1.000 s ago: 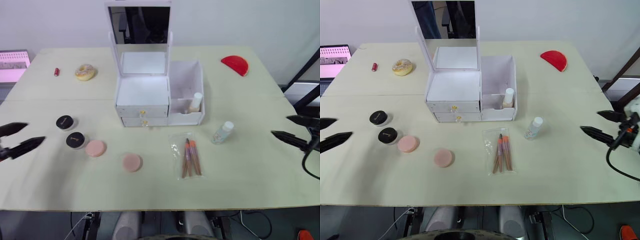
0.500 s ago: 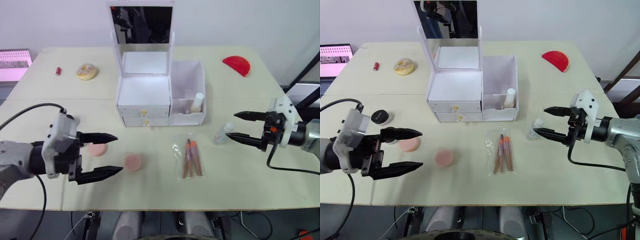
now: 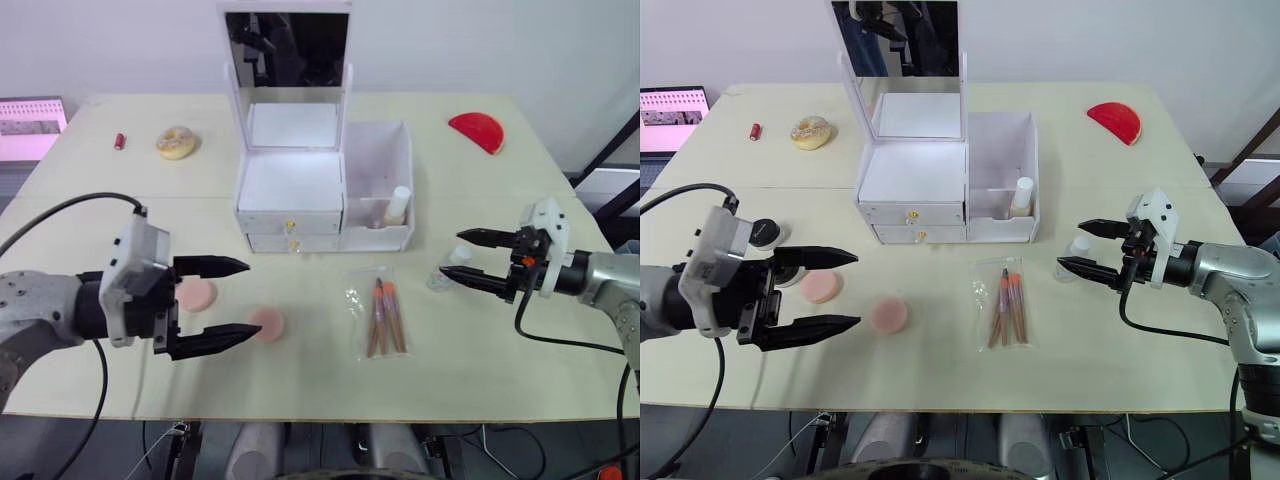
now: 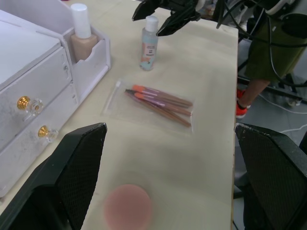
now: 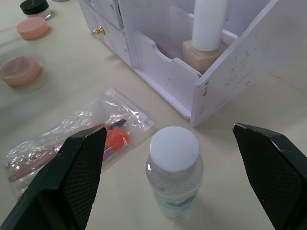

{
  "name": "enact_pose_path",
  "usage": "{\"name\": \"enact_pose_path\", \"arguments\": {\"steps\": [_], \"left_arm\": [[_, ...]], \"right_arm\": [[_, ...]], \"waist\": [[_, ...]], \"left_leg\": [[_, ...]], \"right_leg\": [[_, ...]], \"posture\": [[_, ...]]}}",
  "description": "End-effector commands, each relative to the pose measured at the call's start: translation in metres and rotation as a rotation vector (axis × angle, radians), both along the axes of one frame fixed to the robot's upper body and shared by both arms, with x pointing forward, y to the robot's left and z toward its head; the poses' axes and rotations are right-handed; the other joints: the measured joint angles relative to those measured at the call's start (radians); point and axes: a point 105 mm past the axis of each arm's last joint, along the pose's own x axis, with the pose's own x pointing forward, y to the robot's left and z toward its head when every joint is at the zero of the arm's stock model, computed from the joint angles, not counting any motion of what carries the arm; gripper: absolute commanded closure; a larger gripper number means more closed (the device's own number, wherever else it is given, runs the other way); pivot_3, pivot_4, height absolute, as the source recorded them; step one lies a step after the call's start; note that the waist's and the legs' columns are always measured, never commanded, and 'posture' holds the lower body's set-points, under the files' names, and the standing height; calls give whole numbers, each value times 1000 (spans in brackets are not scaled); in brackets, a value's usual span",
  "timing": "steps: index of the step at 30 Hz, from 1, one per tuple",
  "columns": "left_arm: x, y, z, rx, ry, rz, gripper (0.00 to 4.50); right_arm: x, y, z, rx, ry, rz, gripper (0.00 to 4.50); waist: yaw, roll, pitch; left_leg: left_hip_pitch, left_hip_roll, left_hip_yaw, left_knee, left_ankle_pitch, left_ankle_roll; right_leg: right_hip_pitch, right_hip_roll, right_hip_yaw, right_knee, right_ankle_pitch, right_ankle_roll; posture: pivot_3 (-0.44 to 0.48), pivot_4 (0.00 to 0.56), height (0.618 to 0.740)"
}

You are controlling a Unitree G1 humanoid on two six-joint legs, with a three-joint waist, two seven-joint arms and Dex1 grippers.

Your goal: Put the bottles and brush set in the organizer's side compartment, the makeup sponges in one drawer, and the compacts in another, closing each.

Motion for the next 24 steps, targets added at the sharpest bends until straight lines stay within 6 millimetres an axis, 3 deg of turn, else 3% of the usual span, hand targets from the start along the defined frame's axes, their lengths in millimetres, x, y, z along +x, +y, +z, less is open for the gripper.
{"name": "enact_pose_path", "arguments": {"steps": [1,4,9,10,19,24], "left_arm": [[-2,-3,3,8,-18,-16,0],[-2,-3,2,9,-15,-14,0],[-1,-2,1,12,-10,-10,0],[-1,-2,0,13,-9,-10,0],[0,-2,1,17,-8,-5,0],[0,-2,-1,21,-6,-1,0]], "right_arm": [[0,3,10,16,-45,13,69],[0,4,10,16,-46,15,934],[0,4,13,19,-51,16,3599],[0,4,13,19,-52,17,3817],[-1,7,22,38,-70,32,3810],[-3,21,50,49,-134,91,3810]], "waist": [[0,0,0],[0,0,0],[0,0,0],[0,0,0],[-1,0,0],[-2,0,0]], "left_leg": [[0,0,0,0,0,0],[0,0,0,0,0,0],[0,0,0,0,0,0],[0,0,0,0,0,0],[0,0,0,0,0,0],[0,0,0,0,0,0]], "right_leg": [[0,0,0,0,0,0],[0,0,0,0,0,0],[0,0,0,0,0,0],[0,0,0,0,0,0],[0,0,0,0,0,0],[0,0,0,0,0,0]], "posture": [[0,150,739],[0,150,739],[0,150,739],[0,150,739],[0,150,739],[0,150,739]]}}
